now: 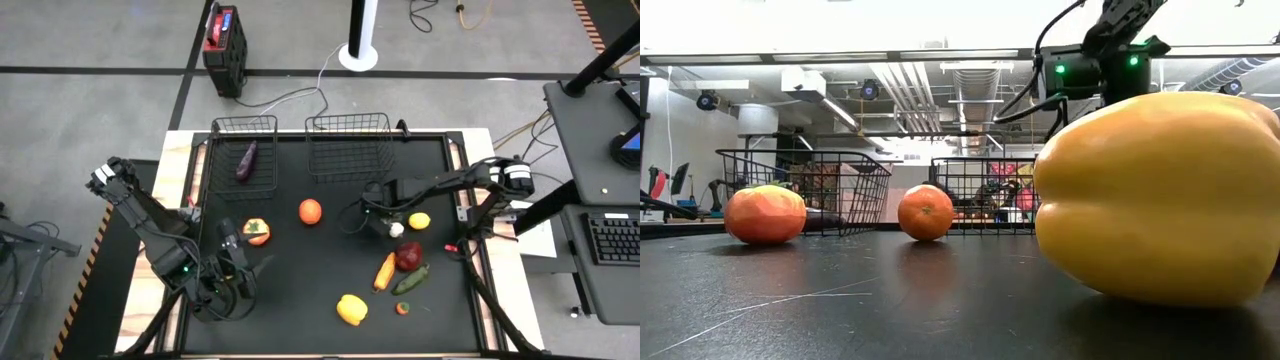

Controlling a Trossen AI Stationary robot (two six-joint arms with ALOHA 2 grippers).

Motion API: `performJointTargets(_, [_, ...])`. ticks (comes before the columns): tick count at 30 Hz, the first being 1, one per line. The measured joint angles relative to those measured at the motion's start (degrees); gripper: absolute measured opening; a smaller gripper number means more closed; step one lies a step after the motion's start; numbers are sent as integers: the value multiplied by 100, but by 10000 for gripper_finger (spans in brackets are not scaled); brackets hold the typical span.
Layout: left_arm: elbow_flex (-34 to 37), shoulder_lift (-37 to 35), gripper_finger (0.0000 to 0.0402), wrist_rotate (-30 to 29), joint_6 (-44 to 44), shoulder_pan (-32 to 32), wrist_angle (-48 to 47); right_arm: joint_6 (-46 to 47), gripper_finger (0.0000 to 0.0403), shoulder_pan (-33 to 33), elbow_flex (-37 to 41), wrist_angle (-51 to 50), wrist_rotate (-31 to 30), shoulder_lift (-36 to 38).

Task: Sort produce into baskets
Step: Put the green lime into the right black wire basket

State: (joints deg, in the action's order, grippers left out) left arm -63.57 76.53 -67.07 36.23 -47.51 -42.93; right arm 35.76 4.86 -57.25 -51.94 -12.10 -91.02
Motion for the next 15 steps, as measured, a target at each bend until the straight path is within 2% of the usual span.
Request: performJointTargets(15, [0, -2, 252, -162, 23, 15, -18, 19, 221, 7, 0, 85, 54, 13])
